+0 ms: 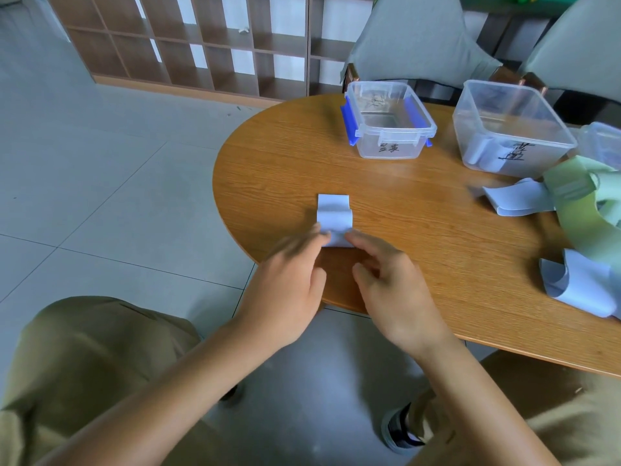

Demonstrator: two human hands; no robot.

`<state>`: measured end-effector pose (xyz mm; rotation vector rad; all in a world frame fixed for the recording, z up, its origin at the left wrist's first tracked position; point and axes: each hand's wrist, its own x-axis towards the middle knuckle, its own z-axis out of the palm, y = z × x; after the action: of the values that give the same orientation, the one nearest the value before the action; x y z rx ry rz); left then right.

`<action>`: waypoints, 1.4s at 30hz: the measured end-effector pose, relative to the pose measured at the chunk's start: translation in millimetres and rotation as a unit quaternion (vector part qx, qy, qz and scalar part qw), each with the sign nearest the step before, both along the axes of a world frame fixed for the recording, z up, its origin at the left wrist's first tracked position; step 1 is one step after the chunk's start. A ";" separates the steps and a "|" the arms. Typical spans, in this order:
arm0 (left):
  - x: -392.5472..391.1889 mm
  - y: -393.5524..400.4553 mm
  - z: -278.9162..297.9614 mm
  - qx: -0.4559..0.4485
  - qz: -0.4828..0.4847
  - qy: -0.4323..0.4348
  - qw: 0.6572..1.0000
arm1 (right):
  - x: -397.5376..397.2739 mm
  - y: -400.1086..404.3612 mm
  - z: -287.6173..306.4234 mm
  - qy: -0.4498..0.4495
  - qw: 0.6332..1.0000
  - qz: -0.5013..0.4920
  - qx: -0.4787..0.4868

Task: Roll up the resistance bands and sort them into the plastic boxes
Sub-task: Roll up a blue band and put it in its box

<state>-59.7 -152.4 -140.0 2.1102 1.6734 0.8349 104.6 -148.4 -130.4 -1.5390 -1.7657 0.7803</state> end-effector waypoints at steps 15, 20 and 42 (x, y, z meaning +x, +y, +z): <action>0.3 31.6 -15.8 0.047 0.077 0.175 0.980 | -13.8 22.1 -1.0 -0.196 0.980 -0.032 0.024; 5.8 44.4 -15.6 0.037 0.099 0.198 0.974 | -15.3 36.2 -1.8 -0.240 0.970 -0.028 0.027; 3.5 90.2 -11.2 -0.025 0.071 0.149 0.986 | -20.2 88.8 -6.3 -0.249 0.968 -0.034 -0.015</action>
<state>-56.2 -62.2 -151.2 2.1876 1.9909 0.5263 84.4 -59.5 -136.7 -1.9259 -2.0398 0.4043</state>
